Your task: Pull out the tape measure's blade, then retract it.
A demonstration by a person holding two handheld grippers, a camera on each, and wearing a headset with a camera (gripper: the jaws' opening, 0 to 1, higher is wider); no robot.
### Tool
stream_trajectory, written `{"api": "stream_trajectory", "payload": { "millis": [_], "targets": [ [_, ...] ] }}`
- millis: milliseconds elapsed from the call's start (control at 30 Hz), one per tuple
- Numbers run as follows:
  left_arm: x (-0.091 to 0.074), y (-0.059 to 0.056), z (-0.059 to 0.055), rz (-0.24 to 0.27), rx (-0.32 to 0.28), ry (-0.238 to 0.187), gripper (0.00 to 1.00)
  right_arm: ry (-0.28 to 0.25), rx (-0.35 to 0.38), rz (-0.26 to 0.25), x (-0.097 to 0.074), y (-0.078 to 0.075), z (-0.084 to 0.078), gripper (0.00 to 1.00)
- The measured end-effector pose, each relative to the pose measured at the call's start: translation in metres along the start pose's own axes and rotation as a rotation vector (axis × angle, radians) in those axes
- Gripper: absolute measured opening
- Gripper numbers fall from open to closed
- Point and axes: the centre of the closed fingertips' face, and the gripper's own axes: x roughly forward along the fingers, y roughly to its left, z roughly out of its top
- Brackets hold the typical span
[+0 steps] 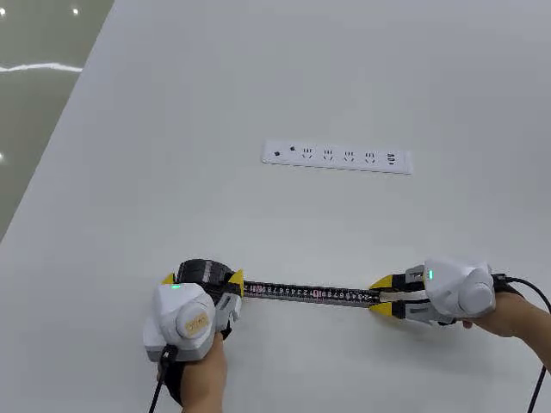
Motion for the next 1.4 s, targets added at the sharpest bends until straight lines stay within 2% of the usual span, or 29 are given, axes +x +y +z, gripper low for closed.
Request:
{"api": "stream_trajectory", "payload": {
  "millis": [100,300,1400],
  "targets": [
    [0.0003,0.0,-0.0001,0.01,0.014,0.016,0.62,0.002,-0.003,-0.002,-0.001,-0.0009,0.0005,0.15],
    [-0.0005,0.0008,-0.0002,0.021,0.015,0.013,0.6,0.006,-0.002,-0.003,-0.0026,-0.0018,-0.0001,0.14],
    [-0.0008,-0.0001,-0.0015,-0.017,0.032,0.039,0.58,0.004,-0.006,-0.004,-0.0023,0.0056,0.0034,0.14]
  ]
}}
